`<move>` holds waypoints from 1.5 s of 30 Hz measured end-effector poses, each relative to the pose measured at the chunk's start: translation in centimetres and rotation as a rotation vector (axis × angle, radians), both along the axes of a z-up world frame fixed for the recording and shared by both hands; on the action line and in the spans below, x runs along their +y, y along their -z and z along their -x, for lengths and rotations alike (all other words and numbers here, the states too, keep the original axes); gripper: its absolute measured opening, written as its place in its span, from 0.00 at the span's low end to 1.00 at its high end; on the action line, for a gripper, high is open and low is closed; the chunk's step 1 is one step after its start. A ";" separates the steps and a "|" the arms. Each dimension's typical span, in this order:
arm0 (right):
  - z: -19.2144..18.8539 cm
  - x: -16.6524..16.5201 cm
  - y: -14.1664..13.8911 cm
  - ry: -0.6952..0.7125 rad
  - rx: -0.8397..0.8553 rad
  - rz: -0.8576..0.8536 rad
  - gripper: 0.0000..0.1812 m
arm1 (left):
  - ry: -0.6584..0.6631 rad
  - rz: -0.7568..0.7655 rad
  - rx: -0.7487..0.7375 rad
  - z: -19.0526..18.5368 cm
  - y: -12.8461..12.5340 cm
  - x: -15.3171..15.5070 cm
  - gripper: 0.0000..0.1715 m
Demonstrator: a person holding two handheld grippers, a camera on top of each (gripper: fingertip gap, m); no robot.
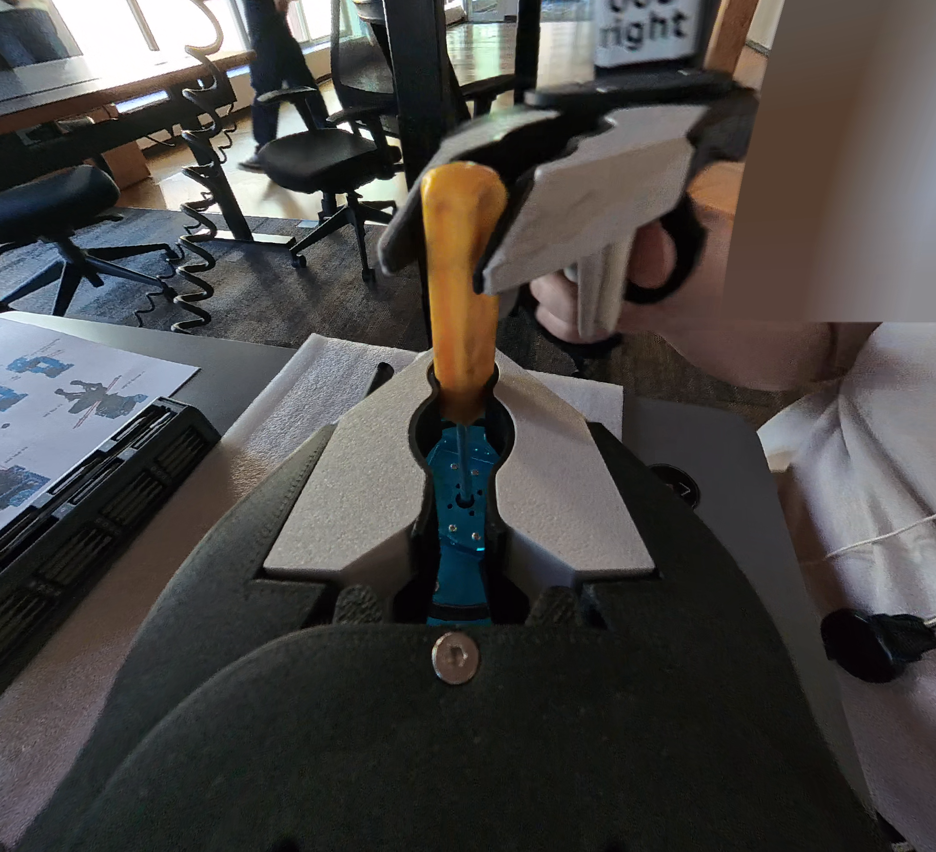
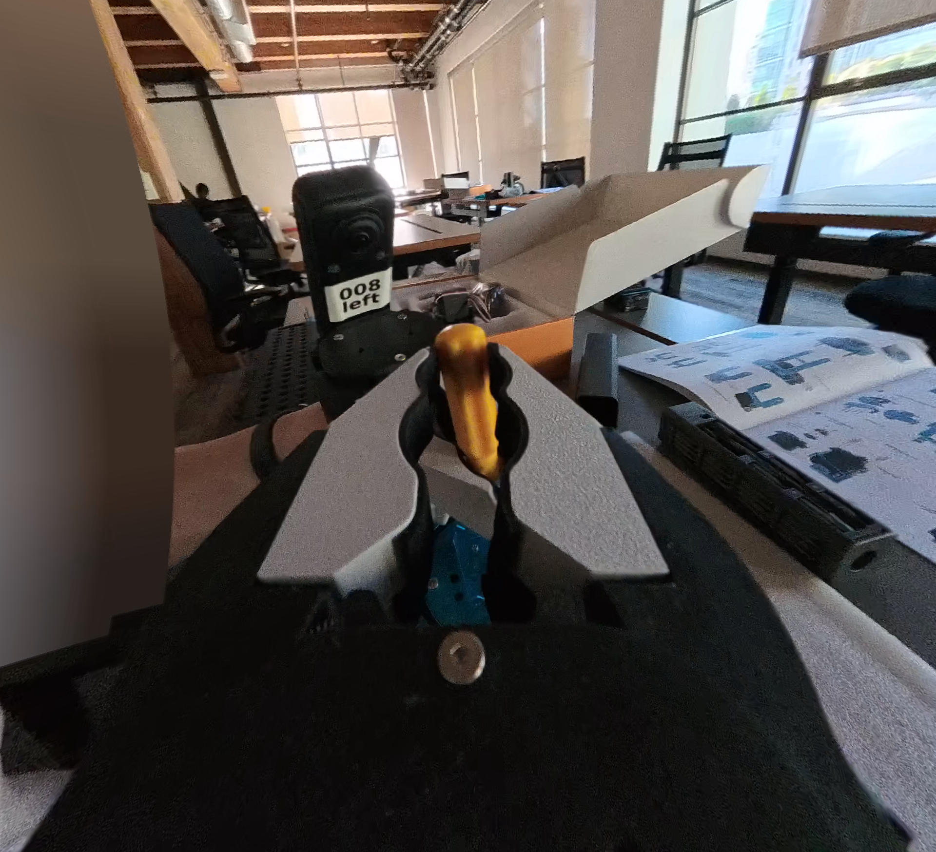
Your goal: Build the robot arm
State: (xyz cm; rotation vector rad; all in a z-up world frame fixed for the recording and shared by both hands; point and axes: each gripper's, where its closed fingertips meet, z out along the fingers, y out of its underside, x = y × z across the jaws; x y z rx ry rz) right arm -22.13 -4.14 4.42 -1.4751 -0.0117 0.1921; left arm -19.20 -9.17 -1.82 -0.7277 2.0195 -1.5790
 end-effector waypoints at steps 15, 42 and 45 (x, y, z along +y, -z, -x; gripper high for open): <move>-0.7 0.7 0.1 -0.094 -0.009 0.096 0.09 | -0.026 0.008 0.010 -0.5 0.1 0.4 0.05; 0.3 0.0 1.3 -0.557 -0.237 0.183 0.09 | -0.012 -0.008 0.022 -0.4 0.2 0.2 0.06; 0.6 0.0 1.2 -0.579 -0.250 0.103 0.09 | -0.010 -0.017 0.019 -0.2 0.2 0.1 0.06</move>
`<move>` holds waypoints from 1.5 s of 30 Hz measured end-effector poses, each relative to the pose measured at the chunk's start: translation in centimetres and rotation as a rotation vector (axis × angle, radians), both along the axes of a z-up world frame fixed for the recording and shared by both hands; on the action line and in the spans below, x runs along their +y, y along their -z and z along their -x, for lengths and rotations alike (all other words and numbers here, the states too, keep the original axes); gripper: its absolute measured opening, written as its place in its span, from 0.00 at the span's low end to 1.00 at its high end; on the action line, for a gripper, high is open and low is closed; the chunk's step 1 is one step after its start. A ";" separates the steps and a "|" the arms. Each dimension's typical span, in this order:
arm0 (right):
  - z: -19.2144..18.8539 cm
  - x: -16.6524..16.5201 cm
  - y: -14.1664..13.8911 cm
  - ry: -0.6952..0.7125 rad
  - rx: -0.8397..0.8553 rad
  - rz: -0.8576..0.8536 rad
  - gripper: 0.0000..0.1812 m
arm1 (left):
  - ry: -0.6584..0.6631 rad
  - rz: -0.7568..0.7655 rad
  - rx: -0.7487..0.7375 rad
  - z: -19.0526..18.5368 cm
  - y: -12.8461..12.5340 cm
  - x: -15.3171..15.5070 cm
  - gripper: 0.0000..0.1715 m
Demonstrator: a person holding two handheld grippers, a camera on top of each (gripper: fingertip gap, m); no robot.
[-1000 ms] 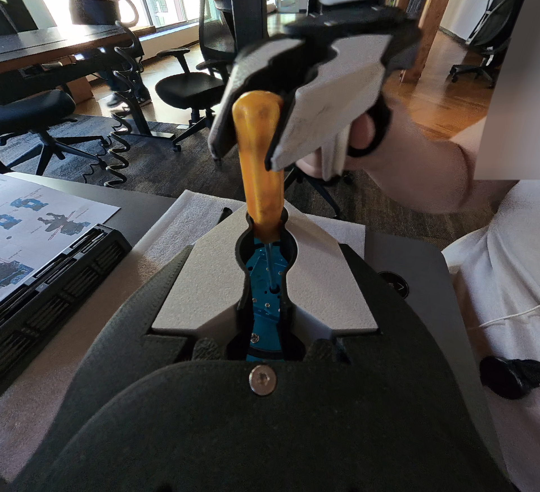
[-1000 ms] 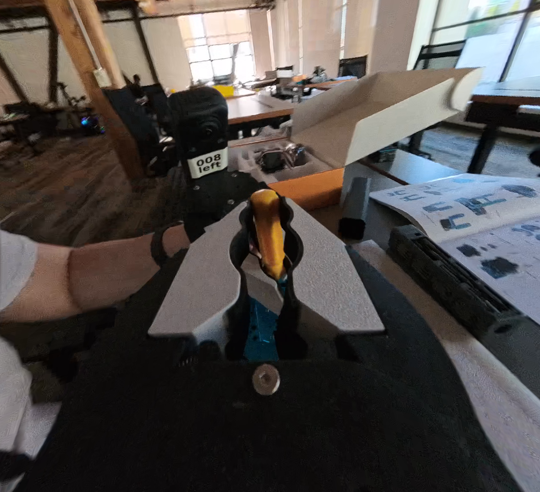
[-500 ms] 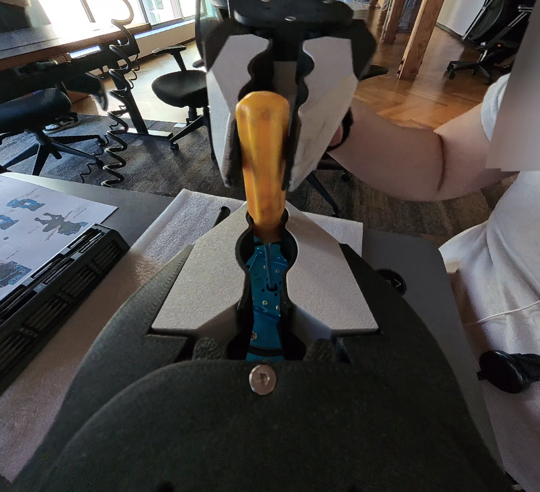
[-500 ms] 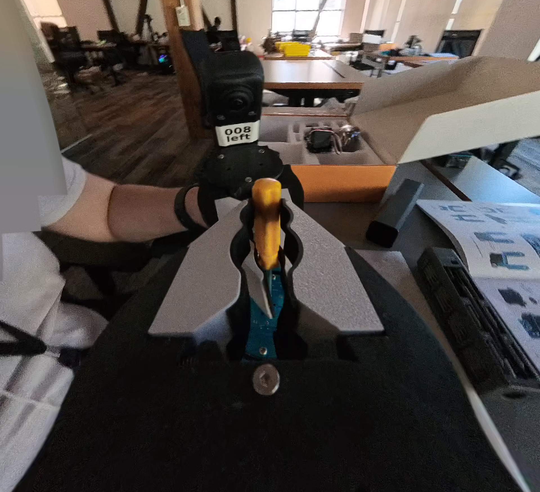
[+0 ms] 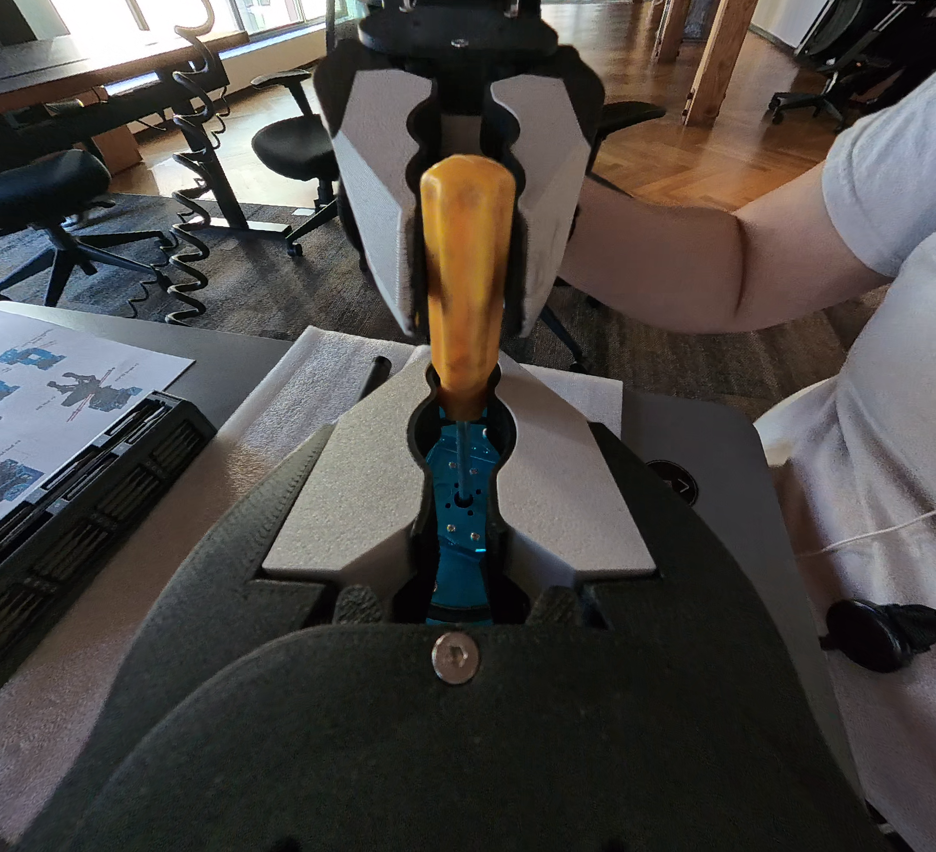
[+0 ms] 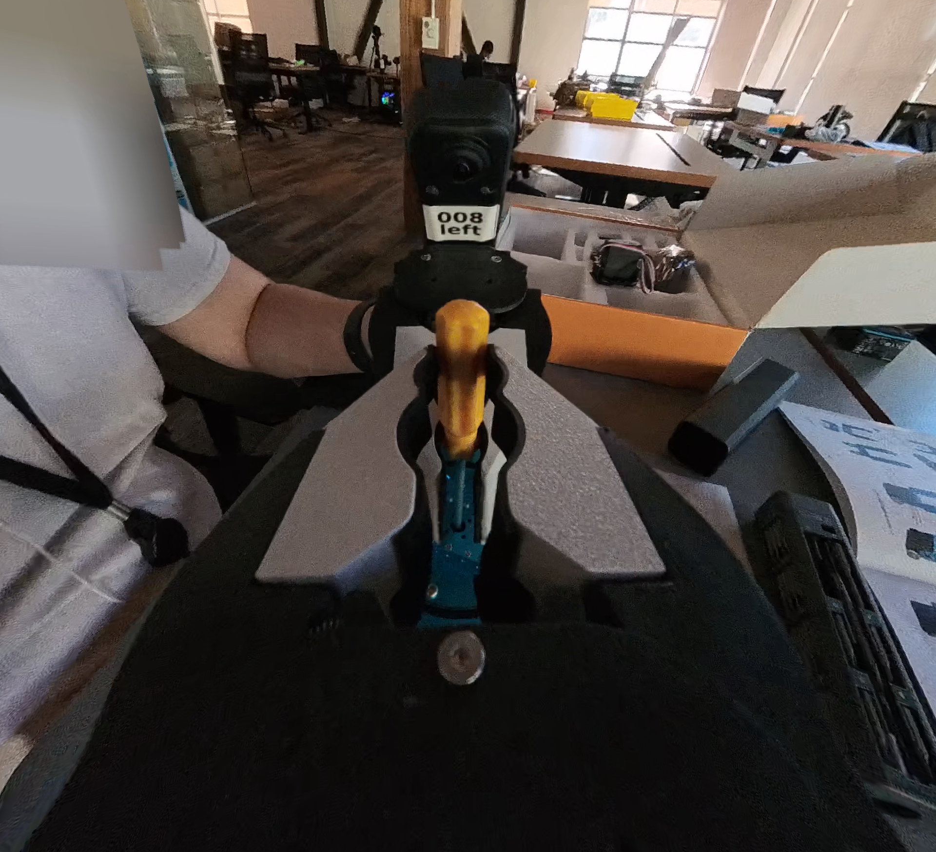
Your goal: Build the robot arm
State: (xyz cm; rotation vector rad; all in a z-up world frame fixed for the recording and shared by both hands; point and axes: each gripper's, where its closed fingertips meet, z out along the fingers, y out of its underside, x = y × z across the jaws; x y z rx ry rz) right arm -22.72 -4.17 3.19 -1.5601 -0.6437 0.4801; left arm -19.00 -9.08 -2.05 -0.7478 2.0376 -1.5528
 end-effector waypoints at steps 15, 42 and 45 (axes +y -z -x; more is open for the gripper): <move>0.0 -0.3 -0.3 -0.098 0.061 0.059 0.08 | 0.010 0.013 0.010 0.0 0.0 0.0 0.05; -0.7 -0.1 -0.3 0.501 0.137 -0.145 0.10 | 0.006 -0.016 -0.011 0.4 0.2 0.0 0.05; -0.4 0.0 -0.6 0.244 0.104 -0.069 0.12 | 0.016 -0.005 0.005 0.2 0.2 -0.1 0.05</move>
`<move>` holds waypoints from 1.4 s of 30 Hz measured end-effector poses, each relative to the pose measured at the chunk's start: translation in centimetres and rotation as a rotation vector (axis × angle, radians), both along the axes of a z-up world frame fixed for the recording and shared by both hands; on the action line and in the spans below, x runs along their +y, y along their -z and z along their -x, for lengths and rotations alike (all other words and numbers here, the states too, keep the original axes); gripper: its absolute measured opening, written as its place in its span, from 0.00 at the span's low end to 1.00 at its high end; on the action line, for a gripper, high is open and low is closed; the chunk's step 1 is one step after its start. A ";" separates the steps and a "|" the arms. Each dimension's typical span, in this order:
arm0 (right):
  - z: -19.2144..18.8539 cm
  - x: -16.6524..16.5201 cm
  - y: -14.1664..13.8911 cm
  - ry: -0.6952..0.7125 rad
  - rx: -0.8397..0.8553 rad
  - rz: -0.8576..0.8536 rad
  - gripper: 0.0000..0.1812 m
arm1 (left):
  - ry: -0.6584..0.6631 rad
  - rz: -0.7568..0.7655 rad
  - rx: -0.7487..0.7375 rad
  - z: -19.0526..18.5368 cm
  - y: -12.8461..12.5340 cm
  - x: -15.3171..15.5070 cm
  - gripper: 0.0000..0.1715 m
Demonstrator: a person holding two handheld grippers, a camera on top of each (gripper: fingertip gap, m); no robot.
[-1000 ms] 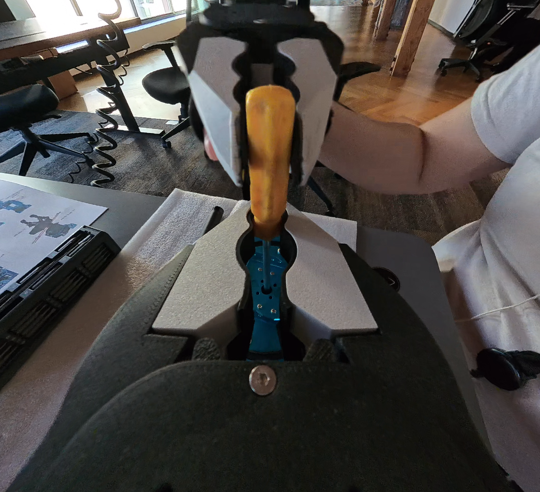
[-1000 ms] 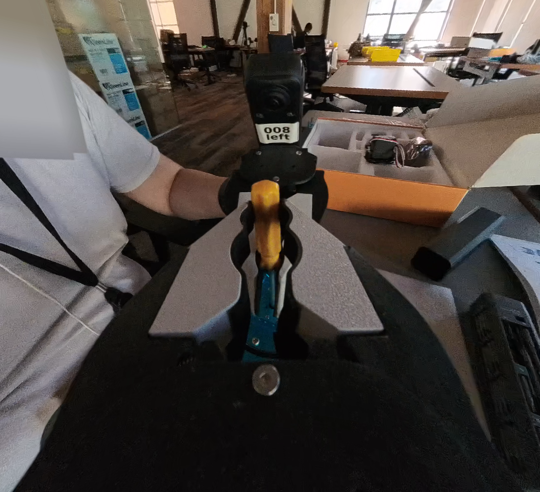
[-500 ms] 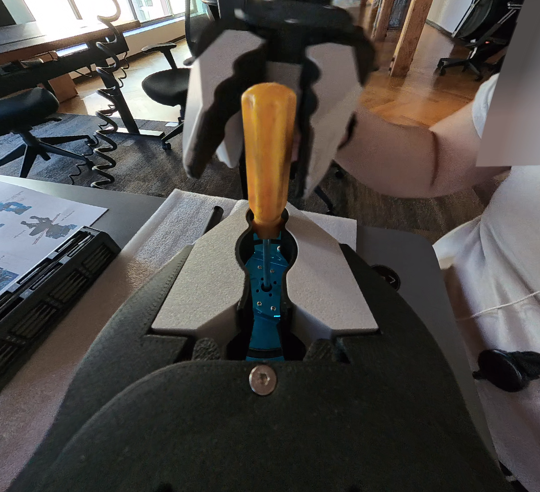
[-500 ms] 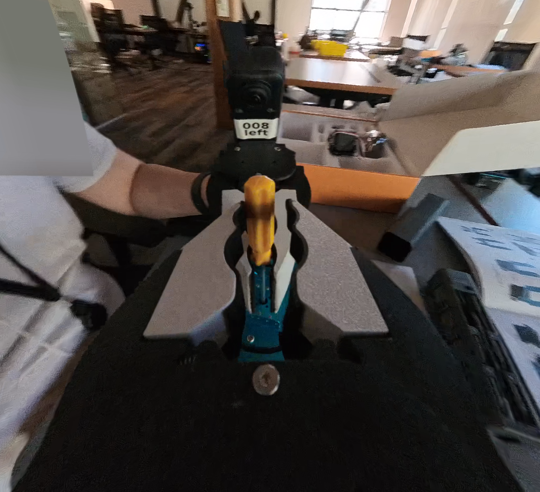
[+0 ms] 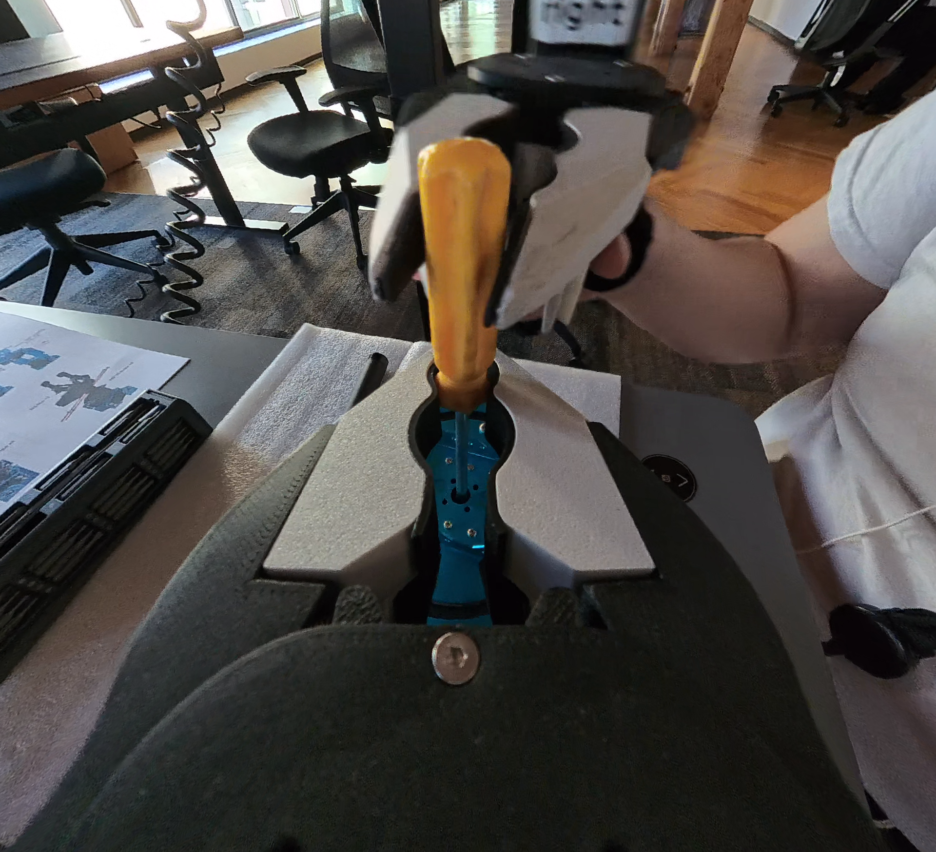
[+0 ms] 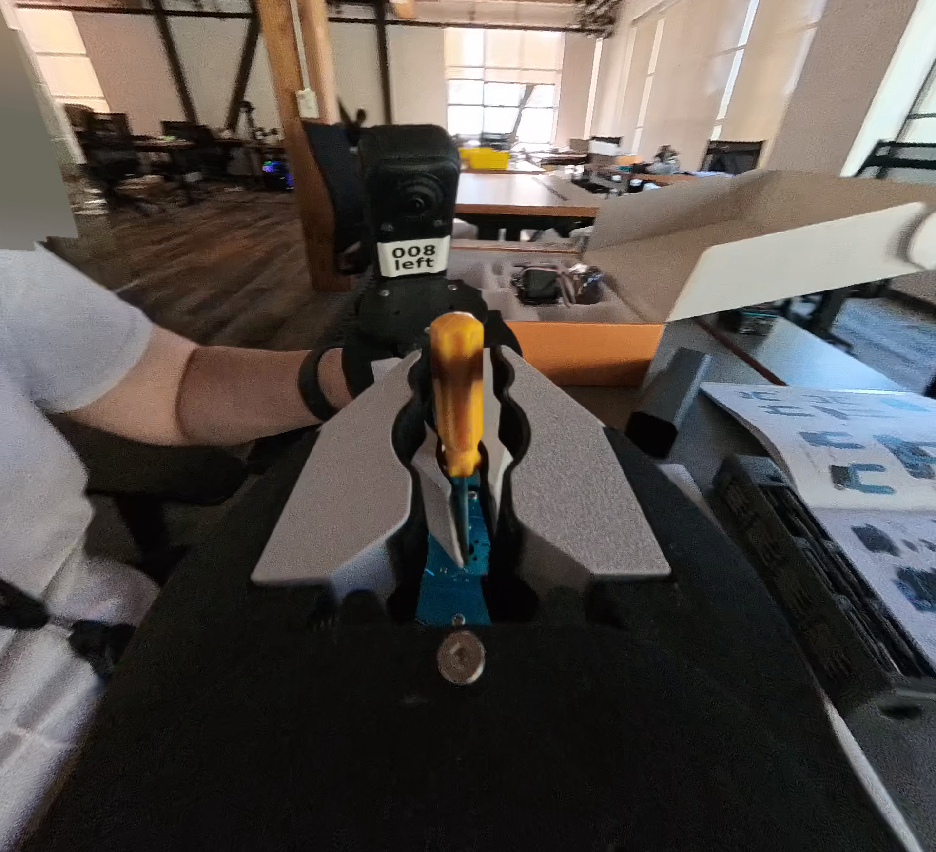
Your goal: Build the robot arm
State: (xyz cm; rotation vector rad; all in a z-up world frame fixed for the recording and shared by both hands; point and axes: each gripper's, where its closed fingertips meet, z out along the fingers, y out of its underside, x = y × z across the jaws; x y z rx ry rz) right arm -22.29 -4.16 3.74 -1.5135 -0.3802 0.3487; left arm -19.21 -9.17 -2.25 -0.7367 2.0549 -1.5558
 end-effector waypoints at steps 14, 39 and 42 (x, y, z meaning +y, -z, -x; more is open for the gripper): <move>-0.5 0.0 -0.2 0.352 -0.092 -0.055 0.10 | -0.008 -0.001 -0.020 0.1 0.0 -0.1 0.05; 0.2 0.4 -0.2 -0.017 -0.094 0.180 0.10 | -0.011 0.003 0.003 0.1 0.0 0.1 0.05; -0.4 0.3 -0.3 0.306 -0.021 0.132 0.10 | -0.018 -0.003 -0.002 0.0 0.1 0.1 0.05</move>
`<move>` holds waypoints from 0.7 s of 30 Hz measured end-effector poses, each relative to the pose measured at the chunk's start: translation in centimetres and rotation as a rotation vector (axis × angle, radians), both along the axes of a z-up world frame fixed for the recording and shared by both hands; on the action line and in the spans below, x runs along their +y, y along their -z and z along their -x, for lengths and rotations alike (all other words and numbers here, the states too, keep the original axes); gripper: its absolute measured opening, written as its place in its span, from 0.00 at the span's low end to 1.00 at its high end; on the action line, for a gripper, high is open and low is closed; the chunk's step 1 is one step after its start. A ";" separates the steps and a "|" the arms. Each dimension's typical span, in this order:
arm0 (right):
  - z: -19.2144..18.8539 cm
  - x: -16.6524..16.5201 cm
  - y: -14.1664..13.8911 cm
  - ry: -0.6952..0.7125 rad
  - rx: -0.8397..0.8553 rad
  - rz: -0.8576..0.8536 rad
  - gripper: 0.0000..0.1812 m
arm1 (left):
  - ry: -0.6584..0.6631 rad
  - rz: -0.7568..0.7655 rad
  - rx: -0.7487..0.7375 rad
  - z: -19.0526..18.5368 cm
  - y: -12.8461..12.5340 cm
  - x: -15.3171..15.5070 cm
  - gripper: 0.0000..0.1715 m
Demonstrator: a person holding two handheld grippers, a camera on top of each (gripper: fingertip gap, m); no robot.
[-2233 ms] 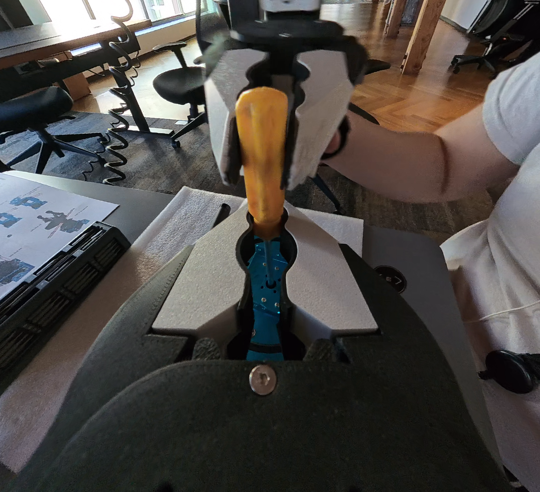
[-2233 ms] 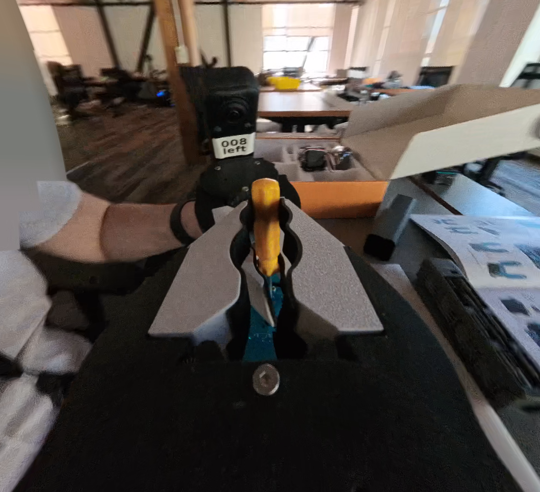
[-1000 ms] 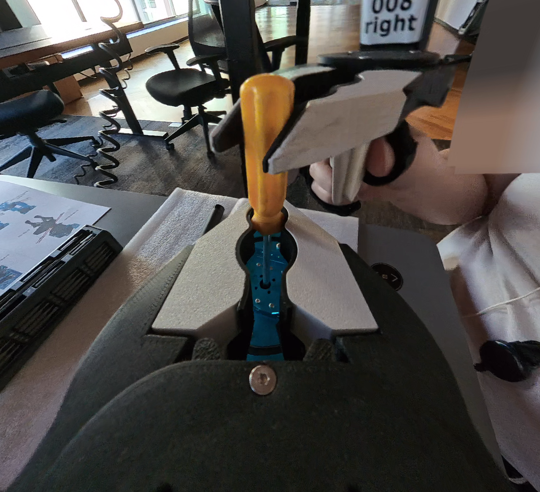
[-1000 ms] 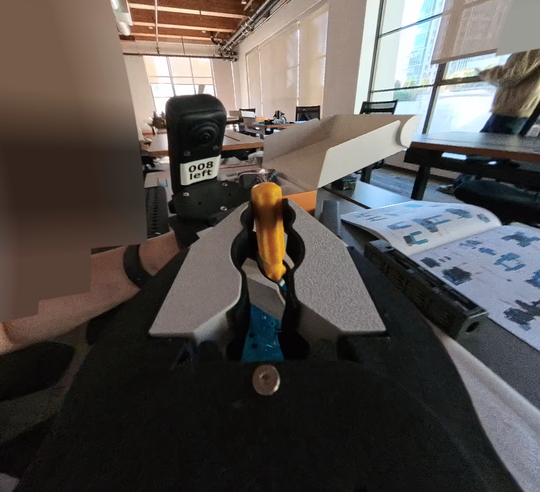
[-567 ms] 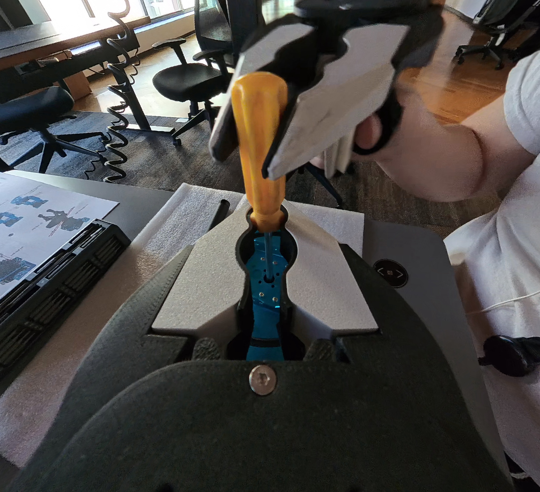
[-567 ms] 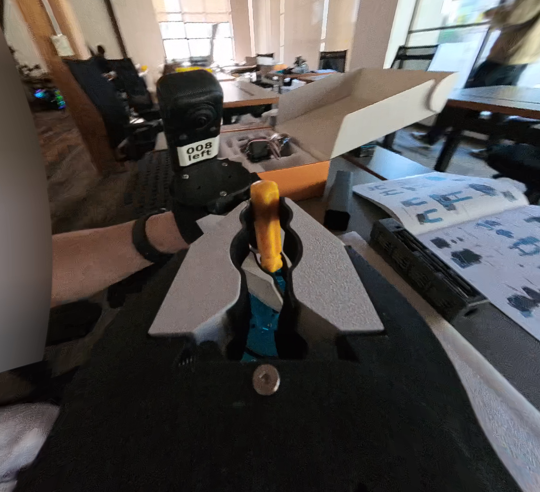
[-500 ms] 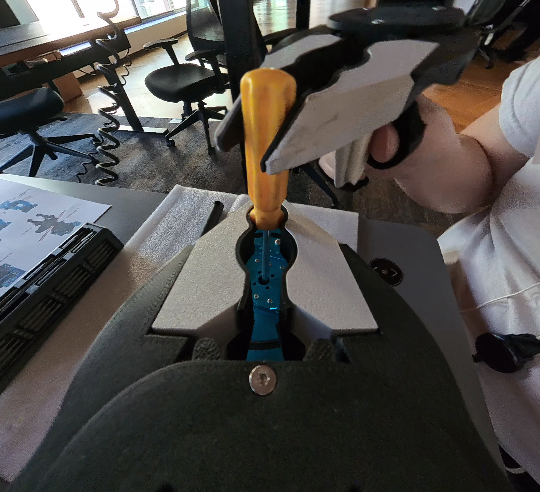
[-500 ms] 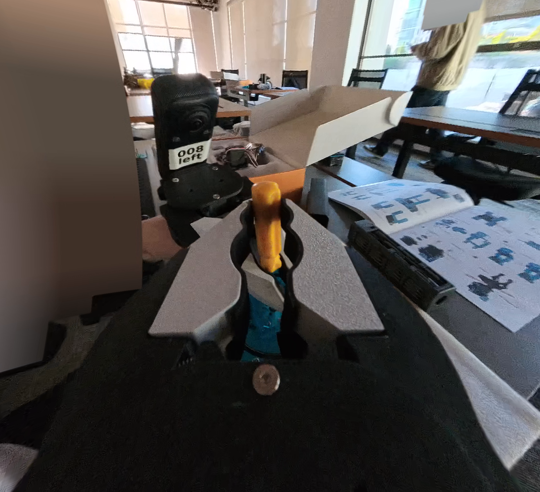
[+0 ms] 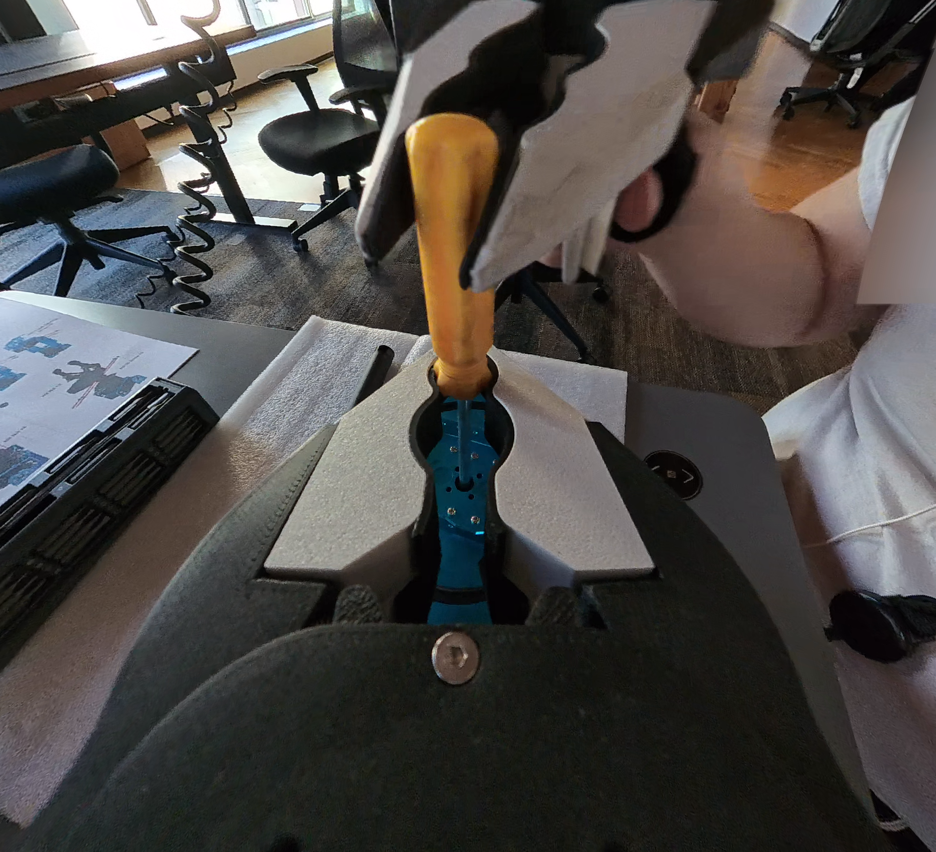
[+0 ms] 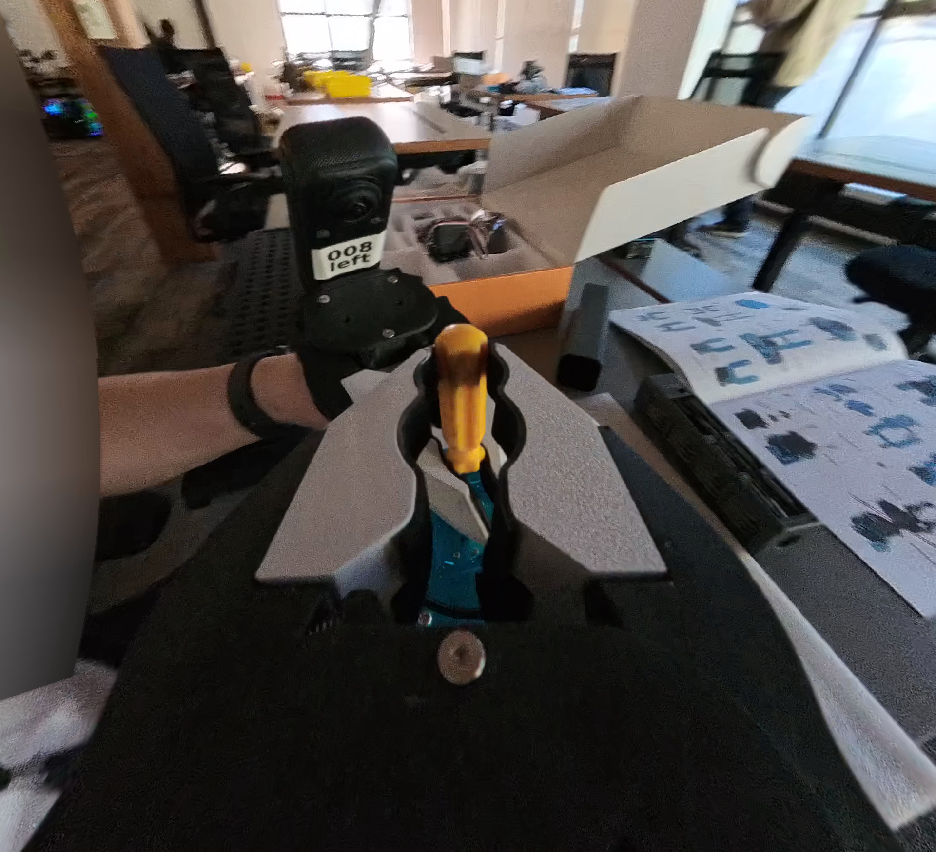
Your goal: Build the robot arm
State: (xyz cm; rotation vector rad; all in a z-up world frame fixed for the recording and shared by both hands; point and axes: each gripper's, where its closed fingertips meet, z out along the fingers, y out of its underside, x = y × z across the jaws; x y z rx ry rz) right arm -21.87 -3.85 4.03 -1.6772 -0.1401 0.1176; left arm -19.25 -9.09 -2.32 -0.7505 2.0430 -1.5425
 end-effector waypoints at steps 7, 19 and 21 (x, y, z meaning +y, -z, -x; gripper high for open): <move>0.6 -0.4 0.2 -0.156 -0.039 -0.001 0.19 | 0.024 0.000 0.004 0.2 0.0 -0.4 0.04; 1.0 -0.2 0.2 -0.206 -0.095 0.017 0.09 | 0.046 0.000 0.023 0.7 0.2 0.0 0.05; 0.8 -0.1 0.0 -0.211 -0.089 0.026 0.09 | 0.057 0.005 0.030 0.9 0.1 0.1 0.08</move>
